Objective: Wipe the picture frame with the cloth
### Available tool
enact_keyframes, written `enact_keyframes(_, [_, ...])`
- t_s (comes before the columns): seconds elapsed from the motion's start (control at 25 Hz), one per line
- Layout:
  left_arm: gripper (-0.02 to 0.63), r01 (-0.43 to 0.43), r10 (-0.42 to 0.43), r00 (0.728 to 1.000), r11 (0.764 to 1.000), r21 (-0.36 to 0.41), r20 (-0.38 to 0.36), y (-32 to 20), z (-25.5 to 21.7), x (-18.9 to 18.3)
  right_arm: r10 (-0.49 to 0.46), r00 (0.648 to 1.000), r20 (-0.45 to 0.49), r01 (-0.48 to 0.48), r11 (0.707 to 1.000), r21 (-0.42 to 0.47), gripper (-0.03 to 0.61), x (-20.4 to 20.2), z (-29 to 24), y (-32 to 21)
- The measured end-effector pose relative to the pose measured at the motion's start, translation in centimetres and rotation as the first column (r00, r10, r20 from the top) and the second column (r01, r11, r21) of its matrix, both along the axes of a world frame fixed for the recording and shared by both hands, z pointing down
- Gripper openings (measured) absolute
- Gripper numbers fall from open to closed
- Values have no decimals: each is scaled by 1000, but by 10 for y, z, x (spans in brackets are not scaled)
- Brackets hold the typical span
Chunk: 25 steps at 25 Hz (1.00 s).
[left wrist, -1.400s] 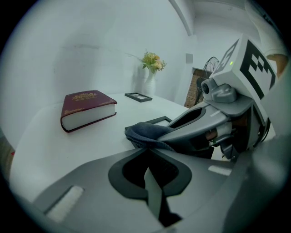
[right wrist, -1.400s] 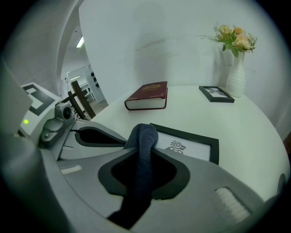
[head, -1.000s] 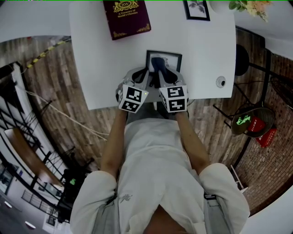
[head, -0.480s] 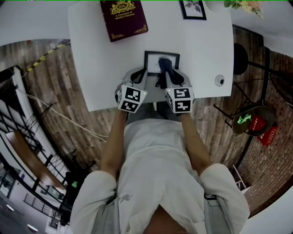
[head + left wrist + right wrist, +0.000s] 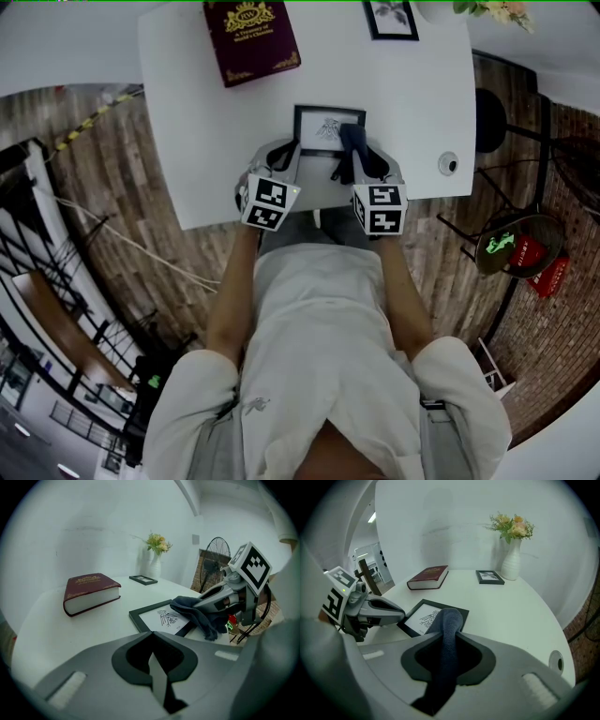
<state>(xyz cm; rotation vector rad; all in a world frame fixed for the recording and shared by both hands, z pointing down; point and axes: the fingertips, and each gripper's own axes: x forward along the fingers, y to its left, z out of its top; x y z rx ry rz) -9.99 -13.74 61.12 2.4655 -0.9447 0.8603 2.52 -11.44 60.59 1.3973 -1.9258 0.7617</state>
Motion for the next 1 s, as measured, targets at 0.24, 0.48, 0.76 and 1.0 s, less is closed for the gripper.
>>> enact_keyframes(0.24, [20, -3, 3, 1000, 1000, 4, 1, 0, 0, 0, 54, 998, -21, -54, 999, -8, 61, 19, 3, 6])
enact_keyframes(0.48, [20, -10, 10, 1000, 1000, 9, 8, 0, 0, 0, 98, 994, -54, -99, 995, -32, 61, 41, 12, 14])
enact_keyframes(0.76, [20, -2, 1, 1000, 1000, 19, 24, 0, 0, -1, 127, 990, -67, -129, 991, -21, 61, 53, 9, 14])
enact_keyframes(1.0, [20, 23, -24, 999, 1000, 17, 30, 6, -1, -4, 126, 990, -60, -126, 992, -5, 61, 55, 5, 16])
